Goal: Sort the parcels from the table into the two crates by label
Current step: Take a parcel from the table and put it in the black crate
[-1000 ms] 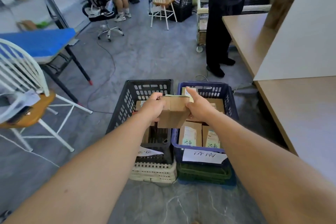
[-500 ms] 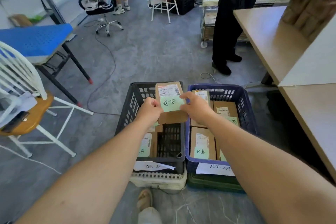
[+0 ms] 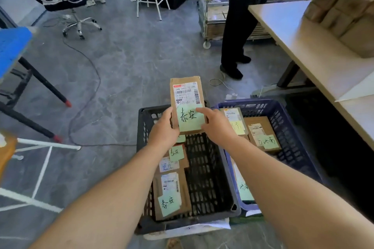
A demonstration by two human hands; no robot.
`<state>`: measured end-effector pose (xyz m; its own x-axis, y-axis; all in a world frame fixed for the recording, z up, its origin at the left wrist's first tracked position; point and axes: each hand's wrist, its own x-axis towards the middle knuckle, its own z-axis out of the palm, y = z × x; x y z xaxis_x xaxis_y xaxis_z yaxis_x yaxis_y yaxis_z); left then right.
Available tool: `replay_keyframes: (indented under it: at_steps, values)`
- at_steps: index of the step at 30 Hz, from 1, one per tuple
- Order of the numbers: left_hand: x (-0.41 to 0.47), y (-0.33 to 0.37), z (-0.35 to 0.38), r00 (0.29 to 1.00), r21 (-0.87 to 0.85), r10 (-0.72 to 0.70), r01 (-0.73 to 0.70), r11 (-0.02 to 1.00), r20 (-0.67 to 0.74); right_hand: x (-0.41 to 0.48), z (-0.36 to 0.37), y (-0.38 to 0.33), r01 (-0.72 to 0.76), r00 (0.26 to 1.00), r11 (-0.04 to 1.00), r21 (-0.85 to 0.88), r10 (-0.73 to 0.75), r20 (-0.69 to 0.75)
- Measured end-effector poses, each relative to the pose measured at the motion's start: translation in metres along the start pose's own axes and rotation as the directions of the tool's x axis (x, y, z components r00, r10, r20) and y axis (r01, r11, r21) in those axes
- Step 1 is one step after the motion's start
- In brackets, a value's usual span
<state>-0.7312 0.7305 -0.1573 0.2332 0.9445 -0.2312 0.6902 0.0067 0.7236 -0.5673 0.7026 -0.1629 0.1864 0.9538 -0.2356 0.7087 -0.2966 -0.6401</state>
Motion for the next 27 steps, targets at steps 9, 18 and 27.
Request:
replay_keyframes:
  at_steps: [9,18,27]
  values:
    - [0.053,-0.074,0.064,0.993,-0.003,-0.062,0.062,0.998,0.096,0.036,0.073,0.052,-0.107,0.993,0.993,-0.058,0.11,0.034]
    - [0.093,-0.155,0.169,0.968,-0.025,-0.182,0.189,0.982,0.175,0.074,0.161,0.135,-0.205,0.964,0.954,-0.217,0.235,0.122]
    - [0.158,-0.204,0.237,0.973,-0.013,-0.167,0.171,0.985,0.162,0.15,0.23,0.19,-0.213,0.95,0.863,-0.459,0.293,0.109]
